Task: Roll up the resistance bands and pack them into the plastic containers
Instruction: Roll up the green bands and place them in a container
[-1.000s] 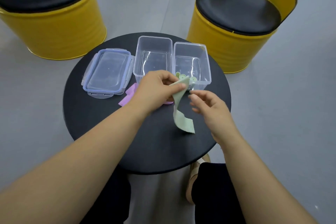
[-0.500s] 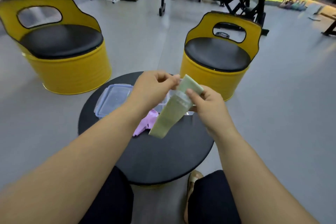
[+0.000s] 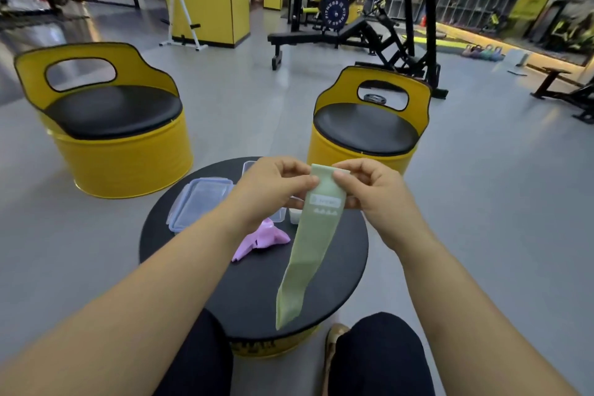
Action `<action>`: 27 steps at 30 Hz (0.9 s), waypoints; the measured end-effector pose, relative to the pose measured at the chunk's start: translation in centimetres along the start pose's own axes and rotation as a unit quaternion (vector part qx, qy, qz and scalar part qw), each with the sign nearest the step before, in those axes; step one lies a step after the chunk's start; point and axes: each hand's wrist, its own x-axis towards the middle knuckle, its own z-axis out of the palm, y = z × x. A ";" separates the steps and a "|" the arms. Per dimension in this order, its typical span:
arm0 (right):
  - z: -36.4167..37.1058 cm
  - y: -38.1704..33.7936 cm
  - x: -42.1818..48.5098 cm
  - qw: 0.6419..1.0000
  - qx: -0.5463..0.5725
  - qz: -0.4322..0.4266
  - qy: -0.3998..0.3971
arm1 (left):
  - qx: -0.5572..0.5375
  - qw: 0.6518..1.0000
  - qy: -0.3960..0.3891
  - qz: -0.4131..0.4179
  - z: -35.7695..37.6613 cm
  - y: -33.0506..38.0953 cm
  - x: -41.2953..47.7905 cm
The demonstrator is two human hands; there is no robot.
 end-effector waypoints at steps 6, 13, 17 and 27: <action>-0.9 -1.0 -0.6 1.000 0.000 -0.005 0.008 | 0.032 0.999 0.002 0.035 0.9 1.1 -0.5; -1.4 -2.1 -0.7 1.000 0.006 -0.016 0.012 | 0.039 0.999 -0.005 0.032 1.1 1.8 -0.7; -1.5 -2.7 -0.8 1.000 -0.005 -0.027 0.013 | 0.025 0.998 0.008 0.048 1.2 2.4 -0.7; -1.6 -3.2 -1.4 0.997 -0.054 -0.061 -0.013 | 0.043 0.996 0.001 0.072 1.2 2.9 -1.4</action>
